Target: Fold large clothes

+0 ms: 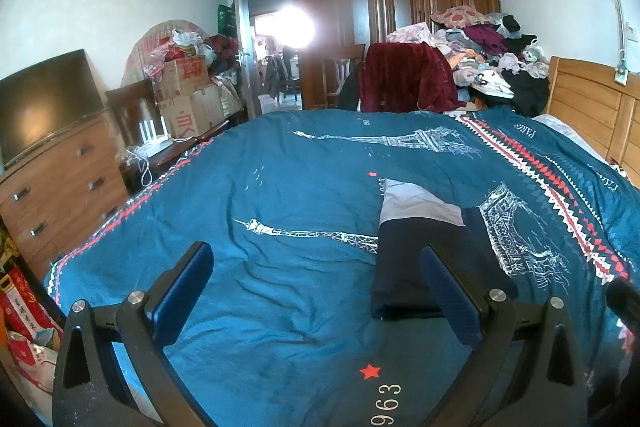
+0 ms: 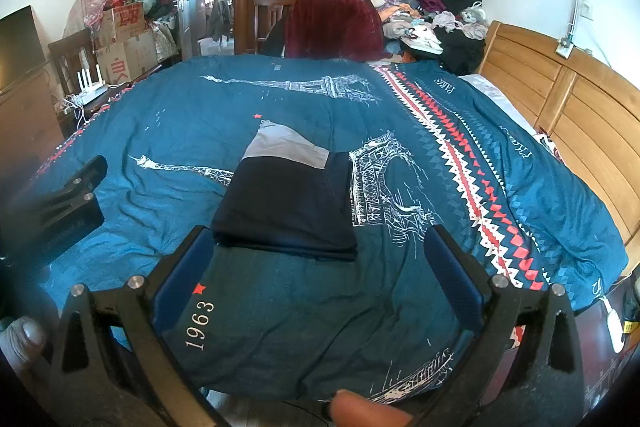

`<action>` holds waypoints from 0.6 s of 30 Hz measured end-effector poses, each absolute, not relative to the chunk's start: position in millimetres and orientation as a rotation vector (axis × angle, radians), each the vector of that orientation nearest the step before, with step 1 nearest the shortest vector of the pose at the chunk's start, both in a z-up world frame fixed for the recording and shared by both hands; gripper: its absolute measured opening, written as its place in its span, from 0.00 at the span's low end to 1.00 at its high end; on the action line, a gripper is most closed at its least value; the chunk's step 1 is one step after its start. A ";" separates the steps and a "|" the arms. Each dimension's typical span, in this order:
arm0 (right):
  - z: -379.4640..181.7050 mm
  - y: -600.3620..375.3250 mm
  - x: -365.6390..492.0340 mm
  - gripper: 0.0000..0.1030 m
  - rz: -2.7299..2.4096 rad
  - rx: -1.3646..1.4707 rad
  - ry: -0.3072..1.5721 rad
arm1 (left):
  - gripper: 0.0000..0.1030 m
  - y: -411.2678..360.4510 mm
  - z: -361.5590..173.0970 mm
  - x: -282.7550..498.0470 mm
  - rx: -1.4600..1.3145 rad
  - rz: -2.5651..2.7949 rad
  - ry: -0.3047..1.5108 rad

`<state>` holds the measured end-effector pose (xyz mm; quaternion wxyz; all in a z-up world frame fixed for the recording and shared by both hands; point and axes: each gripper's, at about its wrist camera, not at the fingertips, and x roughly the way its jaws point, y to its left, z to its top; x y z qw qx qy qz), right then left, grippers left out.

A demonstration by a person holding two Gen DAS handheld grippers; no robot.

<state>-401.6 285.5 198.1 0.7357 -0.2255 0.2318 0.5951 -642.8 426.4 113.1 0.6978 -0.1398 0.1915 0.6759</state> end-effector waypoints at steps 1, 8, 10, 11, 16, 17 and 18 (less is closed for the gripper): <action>198.1 285.5 -401.6 1.00 1.307 -0.496 0.509 | 1.00 426.6 112.8 -643.5 -0.313 1.506 0.428; 195.3 286.6 -398.6 1.00 1.304 -0.500 0.512 | 1.00 426.9 108.8 -645.1 -0.321 1.502 0.438; 195.4 287.1 -399.4 1.00 1.305 -0.500 0.511 | 1.00 426.6 107.6 -645.1 -0.321 1.499 0.441; 195.2 286.8 -398.6 1.00 1.304 -0.500 0.511 | 1.00 426.2 107.5 -646.2 -0.322 1.497 0.442; 195.4 287.1 -399.3 1.00 1.304 -0.500 0.511 | 1.00 423.8 107.8 -644.0 -0.323 1.490 0.443; 195.3 287.1 -399.2 1.00 1.305 -0.500 0.511 | 1.00 423.4 108.4 -643.9 -0.324 1.487 0.442; 195.2 287.1 -399.1 1.00 1.304 -0.500 0.511 | 1.00 423.8 108.7 -642.0 -0.324 1.485 0.442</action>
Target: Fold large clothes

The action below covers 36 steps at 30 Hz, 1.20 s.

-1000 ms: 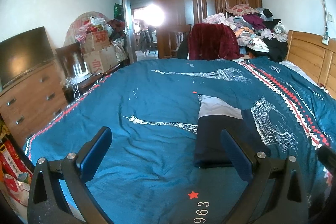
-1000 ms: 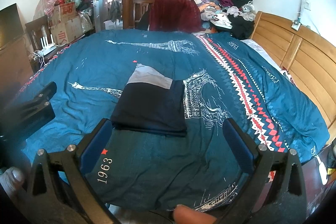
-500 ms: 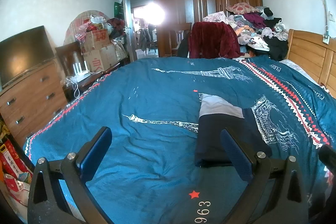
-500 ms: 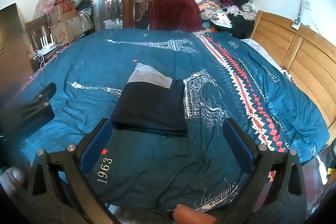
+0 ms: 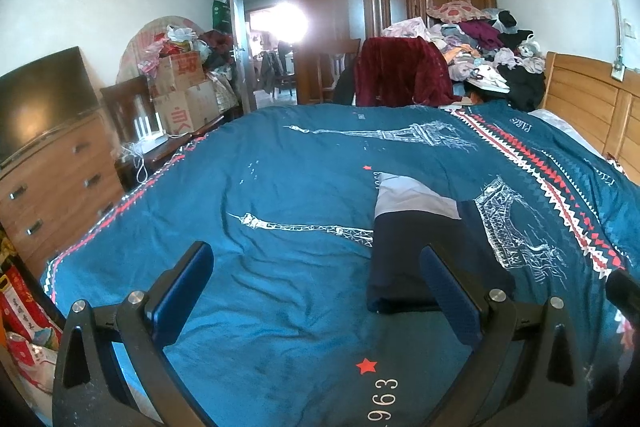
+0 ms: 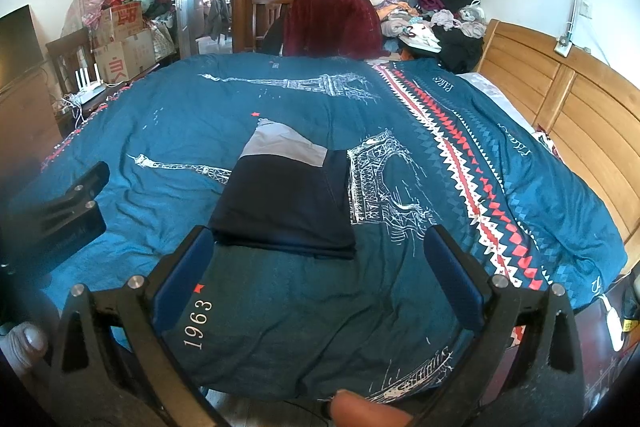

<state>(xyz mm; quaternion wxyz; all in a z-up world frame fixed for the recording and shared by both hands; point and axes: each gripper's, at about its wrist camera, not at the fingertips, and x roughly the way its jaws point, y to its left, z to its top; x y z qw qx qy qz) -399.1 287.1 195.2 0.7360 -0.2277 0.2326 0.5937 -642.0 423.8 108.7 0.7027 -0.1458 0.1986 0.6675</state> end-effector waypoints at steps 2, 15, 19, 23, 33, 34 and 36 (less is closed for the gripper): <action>194.8 287.4 -398.8 1.00 1.305 -0.501 0.514 | 1.00 423.6 108.4 -641.8 -0.325 1.482 0.442; 193.0 287.6 -393.3 1.00 1.313 -0.483 0.525 | 1.00 423.5 108.5 -637.3 -0.325 1.474 0.442; 192.2 289.0 -394.4 1.00 1.309 -0.493 0.520 | 1.00 424.1 108.7 -636.2 -0.325 1.472 0.442; 191.0 290.8 -395.4 1.00 1.302 -0.498 0.520 | 1.00 423.7 109.5 -634.8 -0.325 1.470 0.442; 184.6 303.5 -396.1 1.00 1.307 -0.511 0.545 | 1.00 423.3 112.3 -630.2 -0.325 1.462 0.429; 184.0 305.0 -396.6 1.00 1.299 -0.512 0.545 | 1.00 423.5 112.3 -628.0 -0.325 1.457 0.431; 183.2 307.1 -397.0 1.00 1.294 -0.499 0.551 | 1.00 425.1 112.3 -623.8 -0.325 1.444 0.435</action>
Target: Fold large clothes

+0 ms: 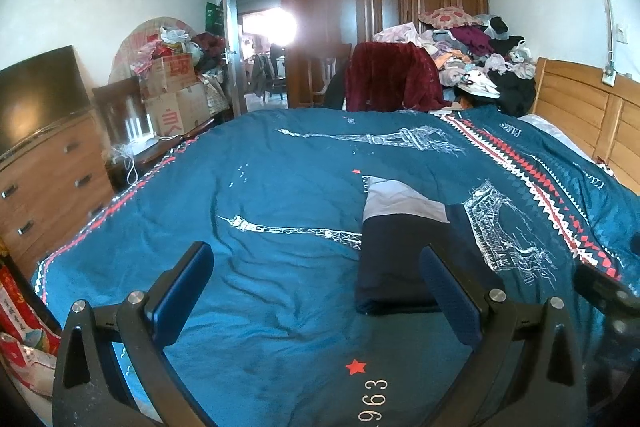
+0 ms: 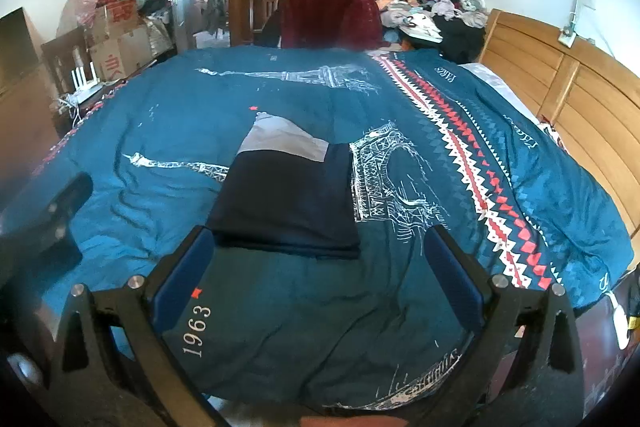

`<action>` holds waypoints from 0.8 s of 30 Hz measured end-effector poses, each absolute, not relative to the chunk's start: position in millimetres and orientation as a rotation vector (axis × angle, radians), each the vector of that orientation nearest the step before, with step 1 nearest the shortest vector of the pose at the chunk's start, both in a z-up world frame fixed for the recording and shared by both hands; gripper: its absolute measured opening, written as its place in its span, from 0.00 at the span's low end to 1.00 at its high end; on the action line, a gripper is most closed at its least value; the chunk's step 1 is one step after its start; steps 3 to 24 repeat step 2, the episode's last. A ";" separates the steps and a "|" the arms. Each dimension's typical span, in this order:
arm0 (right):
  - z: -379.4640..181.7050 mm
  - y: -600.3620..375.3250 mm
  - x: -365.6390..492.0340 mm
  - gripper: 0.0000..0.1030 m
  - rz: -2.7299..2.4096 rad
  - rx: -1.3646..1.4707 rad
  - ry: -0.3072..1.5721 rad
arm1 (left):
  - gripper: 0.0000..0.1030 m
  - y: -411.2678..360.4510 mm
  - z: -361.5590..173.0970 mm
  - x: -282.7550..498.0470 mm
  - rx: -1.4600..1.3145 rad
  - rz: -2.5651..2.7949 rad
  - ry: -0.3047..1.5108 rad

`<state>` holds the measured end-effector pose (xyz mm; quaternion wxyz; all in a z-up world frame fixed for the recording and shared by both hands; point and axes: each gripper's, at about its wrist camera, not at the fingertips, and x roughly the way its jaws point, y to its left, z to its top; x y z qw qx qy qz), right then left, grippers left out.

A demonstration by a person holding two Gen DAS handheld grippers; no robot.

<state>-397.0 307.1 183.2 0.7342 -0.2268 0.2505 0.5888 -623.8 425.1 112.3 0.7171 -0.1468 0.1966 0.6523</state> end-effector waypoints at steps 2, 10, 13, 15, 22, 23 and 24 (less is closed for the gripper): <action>184.0 305.9 -397.9 1.00 1.302 -0.490 0.554 | 1.00 426.3 111.6 -620.3 -0.325 1.436 0.438; 184.0 305.9 -397.9 1.00 1.302 -0.490 0.554 | 1.00 426.3 111.6 -620.3 -0.325 1.436 0.438; 184.0 305.9 -397.9 1.00 1.302 -0.490 0.554 | 1.00 426.3 111.6 -620.3 -0.325 1.436 0.438; 184.0 305.9 -397.9 1.00 1.302 -0.490 0.554 | 1.00 426.3 111.6 -620.3 -0.325 1.436 0.438; 184.0 305.9 -397.9 1.00 1.302 -0.490 0.554 | 1.00 426.3 111.6 -620.3 -0.325 1.436 0.438; 184.0 305.9 -397.9 1.00 1.302 -0.490 0.554 | 1.00 426.3 111.6 -620.3 -0.325 1.436 0.438; 184.0 305.9 -397.9 1.00 1.302 -0.490 0.554 | 1.00 426.3 111.6 -620.3 -0.325 1.436 0.438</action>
